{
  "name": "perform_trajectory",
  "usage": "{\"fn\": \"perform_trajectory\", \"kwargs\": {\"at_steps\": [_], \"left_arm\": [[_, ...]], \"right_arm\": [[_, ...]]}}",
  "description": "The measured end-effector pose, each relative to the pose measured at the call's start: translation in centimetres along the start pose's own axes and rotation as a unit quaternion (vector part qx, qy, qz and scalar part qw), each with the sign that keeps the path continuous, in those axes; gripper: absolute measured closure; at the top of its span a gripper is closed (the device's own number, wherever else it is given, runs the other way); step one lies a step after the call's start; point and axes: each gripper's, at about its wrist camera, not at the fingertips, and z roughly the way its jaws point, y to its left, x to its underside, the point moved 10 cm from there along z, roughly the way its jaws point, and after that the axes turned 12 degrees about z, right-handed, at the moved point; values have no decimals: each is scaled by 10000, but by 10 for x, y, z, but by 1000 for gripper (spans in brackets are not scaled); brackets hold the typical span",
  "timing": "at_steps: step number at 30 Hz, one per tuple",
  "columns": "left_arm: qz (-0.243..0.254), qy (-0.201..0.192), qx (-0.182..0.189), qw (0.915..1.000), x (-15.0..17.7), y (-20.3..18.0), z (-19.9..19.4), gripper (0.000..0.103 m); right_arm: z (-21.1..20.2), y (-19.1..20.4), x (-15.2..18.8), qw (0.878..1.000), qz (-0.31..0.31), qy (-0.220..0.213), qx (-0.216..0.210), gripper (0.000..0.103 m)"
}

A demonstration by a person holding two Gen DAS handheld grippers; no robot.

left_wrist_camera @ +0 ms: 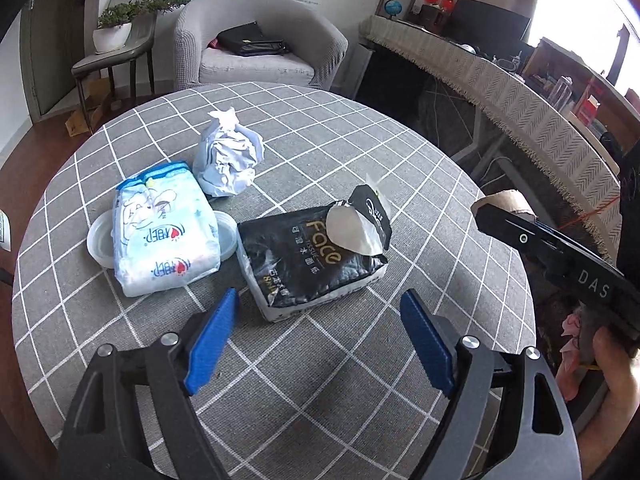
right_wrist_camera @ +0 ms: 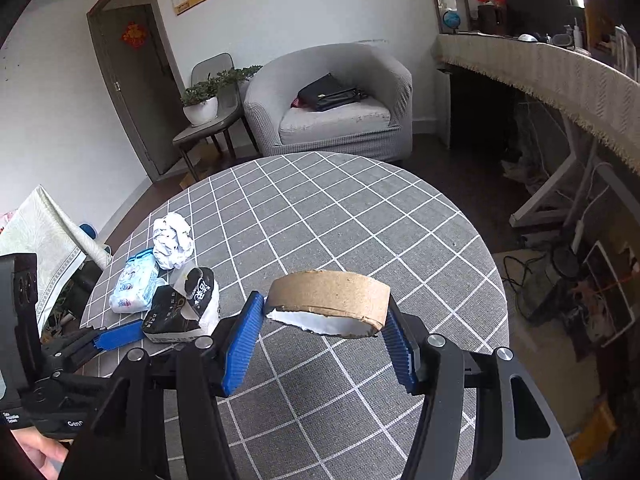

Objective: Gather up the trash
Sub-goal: 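Grasp the black Face tissue pack with the left gripper while the right gripper holds the core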

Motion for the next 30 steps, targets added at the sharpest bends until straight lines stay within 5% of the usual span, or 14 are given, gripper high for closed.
{"fn": "perform_trajectory", "kwargs": {"at_steps": [23,30], "left_arm": [[-39,308,-1317,9908,-20,11,28,10],[-116,210,-1325,9909,-21,17,22,23]], "right_arm": [[4,-41,-18,9994,229,119,-249,44],[4,-40,-21,9988,332,134,-346,44]]}}
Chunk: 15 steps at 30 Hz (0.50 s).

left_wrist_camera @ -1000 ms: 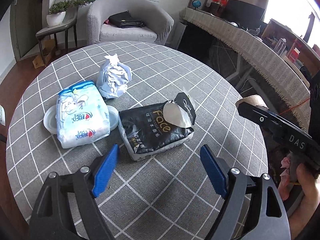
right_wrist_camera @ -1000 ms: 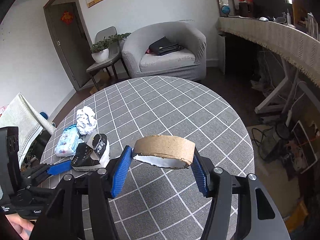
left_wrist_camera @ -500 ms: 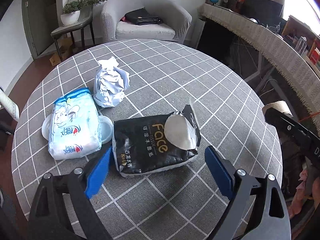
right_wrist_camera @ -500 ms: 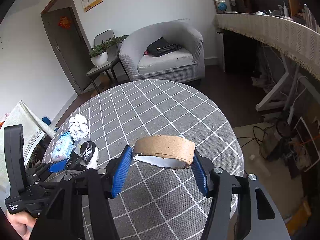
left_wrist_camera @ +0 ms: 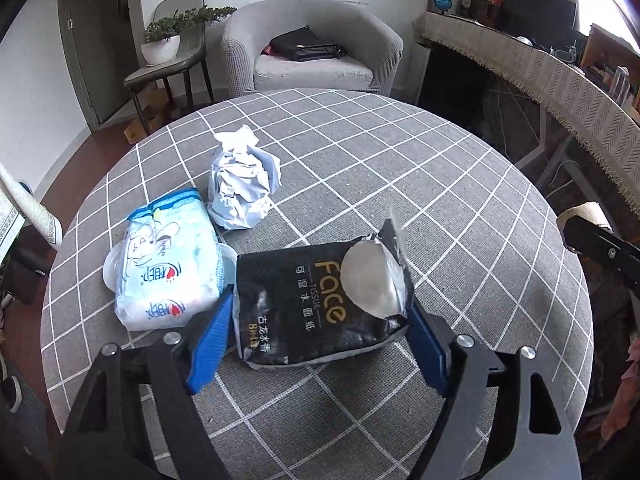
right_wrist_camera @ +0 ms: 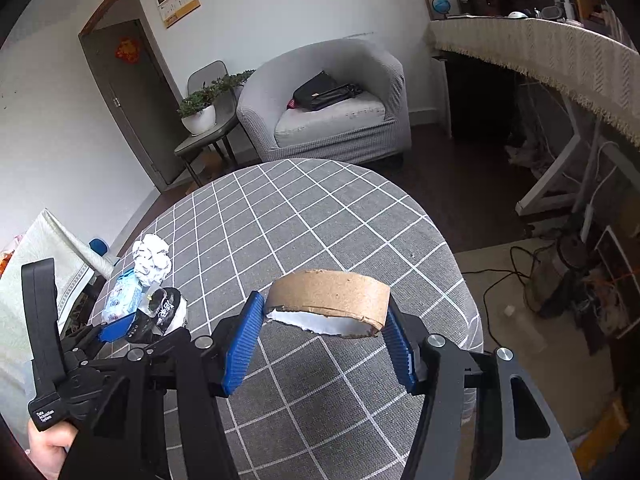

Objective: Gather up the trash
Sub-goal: 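Grasp the black Face tissue pack with the left gripper while the right gripper holds the core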

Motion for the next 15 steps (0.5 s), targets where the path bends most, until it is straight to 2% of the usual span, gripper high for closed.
{"fn": "perform_trajectory", "kwargs": {"at_steps": [4,15], "left_arm": [[22,-68,147,9999,0,0,-3,26],[205,-323,651,9971,18,-9,-26,26]], "right_arm": [[-2,13,2,9999,-97,3,-84,44],[-2,48,14,9995,-158,37,-262,44]]}}
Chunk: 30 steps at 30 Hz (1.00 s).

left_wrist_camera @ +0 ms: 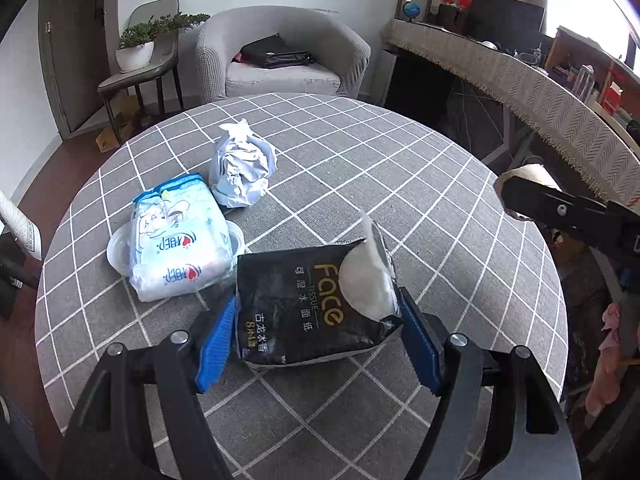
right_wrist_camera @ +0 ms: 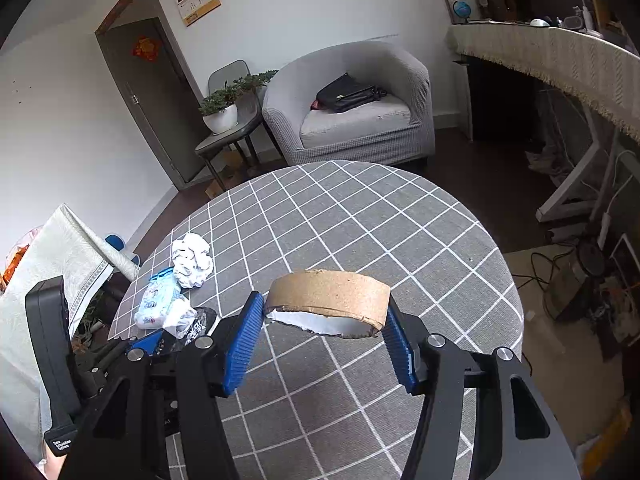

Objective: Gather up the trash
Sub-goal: 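Carry the Face pack and tape core over the green bin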

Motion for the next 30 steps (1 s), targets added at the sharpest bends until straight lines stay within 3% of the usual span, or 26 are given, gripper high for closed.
{"fn": "perform_trajectory", "kwargs": {"at_steps": [7,24,30], "left_arm": [[43,-263,324,9991,14,2,-28,26],[6,-867,65,9962,53,71,-114,26],[-160,-929,-99,9955,70,106,-132,26]], "right_arm": [[-3,20,18,10000,3,4,-34,44],[5,85,67,9996,-65,103,-238,44],[6,126,88,9981,-551,85,-260,44]]}}
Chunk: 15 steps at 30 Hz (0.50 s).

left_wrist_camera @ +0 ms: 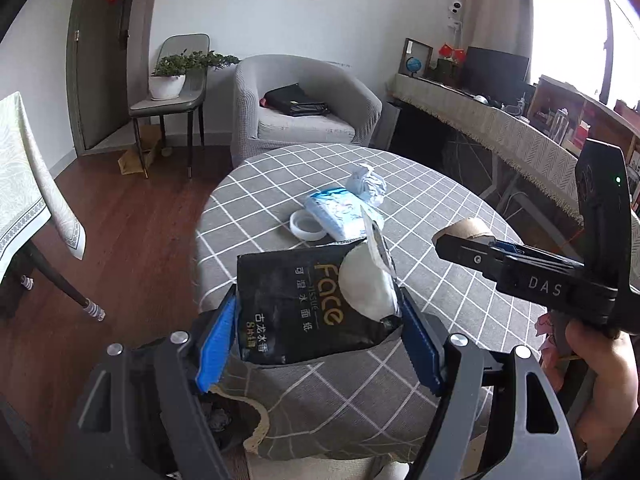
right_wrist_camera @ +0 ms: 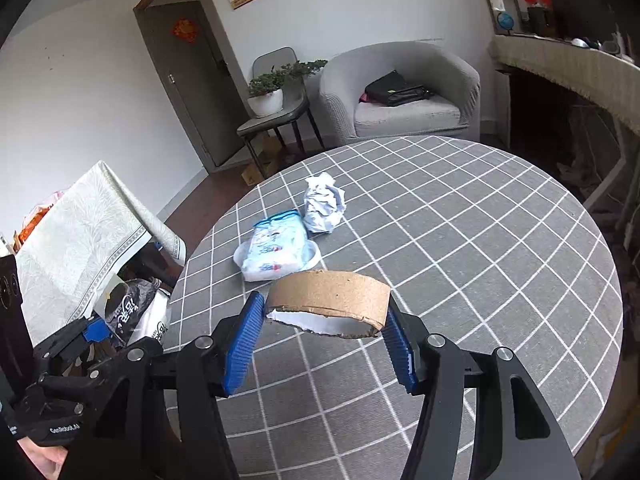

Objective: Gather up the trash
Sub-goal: 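Carry the Face pack and tape core over the green bin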

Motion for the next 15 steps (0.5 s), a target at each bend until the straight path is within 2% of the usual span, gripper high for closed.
{"fn": "perform_trajectory", "kwargs": {"at_steps": [8,15], "left_arm": [[-241,-67,-258,9994,11,44,-24,26],[-394,48,-438,9983,26,75,-28,26]], "right_arm": [[9,37,13,9997,-185,65,-123,44],[22,77,18,9988,-331,141,-335,44]]}}
